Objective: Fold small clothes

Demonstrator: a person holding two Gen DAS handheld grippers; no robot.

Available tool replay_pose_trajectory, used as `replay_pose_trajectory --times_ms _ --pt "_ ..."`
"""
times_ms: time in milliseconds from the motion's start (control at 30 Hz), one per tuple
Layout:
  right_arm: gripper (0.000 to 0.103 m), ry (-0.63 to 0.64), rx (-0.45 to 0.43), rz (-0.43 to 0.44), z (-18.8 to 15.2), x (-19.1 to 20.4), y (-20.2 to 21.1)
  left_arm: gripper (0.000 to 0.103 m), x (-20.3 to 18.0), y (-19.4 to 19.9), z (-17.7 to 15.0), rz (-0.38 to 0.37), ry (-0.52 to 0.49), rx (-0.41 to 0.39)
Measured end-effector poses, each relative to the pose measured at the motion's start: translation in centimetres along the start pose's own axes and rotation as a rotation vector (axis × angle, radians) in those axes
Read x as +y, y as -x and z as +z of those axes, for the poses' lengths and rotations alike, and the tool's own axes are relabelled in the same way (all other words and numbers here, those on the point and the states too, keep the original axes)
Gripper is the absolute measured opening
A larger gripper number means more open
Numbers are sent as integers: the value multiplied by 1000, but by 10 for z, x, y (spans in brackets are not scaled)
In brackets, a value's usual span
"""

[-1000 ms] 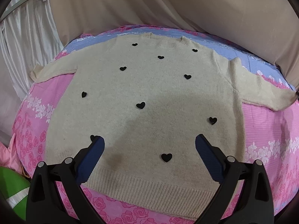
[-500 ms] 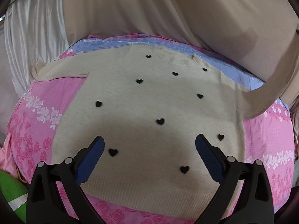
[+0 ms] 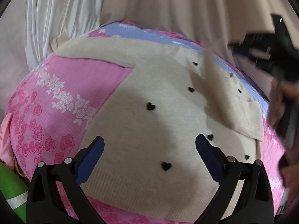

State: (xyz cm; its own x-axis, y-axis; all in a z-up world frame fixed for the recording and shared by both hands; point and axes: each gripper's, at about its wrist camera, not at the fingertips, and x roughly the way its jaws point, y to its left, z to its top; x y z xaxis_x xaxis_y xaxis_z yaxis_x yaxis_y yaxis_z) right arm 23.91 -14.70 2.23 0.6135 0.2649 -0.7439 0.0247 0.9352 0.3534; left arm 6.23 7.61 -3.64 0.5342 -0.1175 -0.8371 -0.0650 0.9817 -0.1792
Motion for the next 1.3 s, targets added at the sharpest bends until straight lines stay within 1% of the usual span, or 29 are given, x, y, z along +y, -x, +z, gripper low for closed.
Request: replay_pose_trajectory --times_ms 67,133,200,267,367,400,467,533,567,600,633,667,700,733,767,800,900,933,967,1000,1033,1100,1133,1200,1233,1267,1300 --pt "25 -15 -32 -19 -18 -5 15 96 9 -10 9 -18 19 19" --pt "50 -44 -72 -82 -35 -27 32 96 13 -23 20 -48 42 39" --pt "52 -73 -91 -167 -59 -55 57 96 10 -41 36 -98 69 67" --pt "52 -127 -61 -261 -85 -91 77 96 0 -62 52 -138 79 92" --pt "52 -227 -16 -377 -117 -141 95 97 -28 -101 76 -189 70 123" --pt "52 -268 -9 -410 -128 -157 104 96 -37 -115 82 -186 69 135" --pt "52 -337 -5 -448 -149 -183 117 95 -50 -147 97 -182 77 162" --pt "53 -367 13 -482 -165 -198 121 76 -59 -172 106 -178 98 198" --pt "54 -370 24 -492 -171 -205 119 50 -63 -184 111 -204 111 224" --pt "54 -370 37 -501 -177 -210 116 34 -67 -189 115 -191 110 227" --pt "54 -366 43 -501 -180 -212 111 18 -72 -187 120 -197 99 204" --pt "54 -356 48 -498 -183 -214 108 9 -75 -185 125 -250 87 195" --pt "54 -343 49 -500 -183 -214 102 9 -77 -179 131 -284 89 179" --pt "54 -326 50 -497 -182 -215 95 9 -79 -170 137 -298 92 147" --pt "54 -316 49 -490 -180 -216 90 9 -80 -154 148 -319 87 92" --pt "53 -308 46 -487 -177 -217 85 9 -81 -144 156 -339 85 55" --pt "52 -304 34 -446 -162 -218 69 9 -79 -120 178 -359 82 -19" --pt "36 -304 23 -436 -156 -220 65 9 -78 -115 183 -348 73 -38" --pt "19 -303 12 -440 -151 -220 63 9 -76 -112 186 -319 57 -60" --pt "11 -318 -19 -440 -147 -221 68 9 -74 -113 188 -294 43 -68" --pt "11 -348 -80 -433 -145 -222 80 9 -71 -118 185 -275 36 -55" --pt "11 -378 -131 -449 -147 -224 94 10 -64 -133 178 -254 41 -14" --pt "11 -384 -113 -459 -154 -230 91 10 -61 -141 173 -233 32 5" --pt "11 -400 -9 -476 -168 -245 72 10 -57 -164 153 -179 4 62" --pt "10 -404 -14 -465 -174 -249 72 10 -57 -179 142 -157 7 105" --pt "11 -408 -13 -461 -174 -249 75 10 -55 -186 136 -150 16 125" --pt "12 -423 -13 -450 -173 -248 79 11 -51 -190 130 -146 33 128"
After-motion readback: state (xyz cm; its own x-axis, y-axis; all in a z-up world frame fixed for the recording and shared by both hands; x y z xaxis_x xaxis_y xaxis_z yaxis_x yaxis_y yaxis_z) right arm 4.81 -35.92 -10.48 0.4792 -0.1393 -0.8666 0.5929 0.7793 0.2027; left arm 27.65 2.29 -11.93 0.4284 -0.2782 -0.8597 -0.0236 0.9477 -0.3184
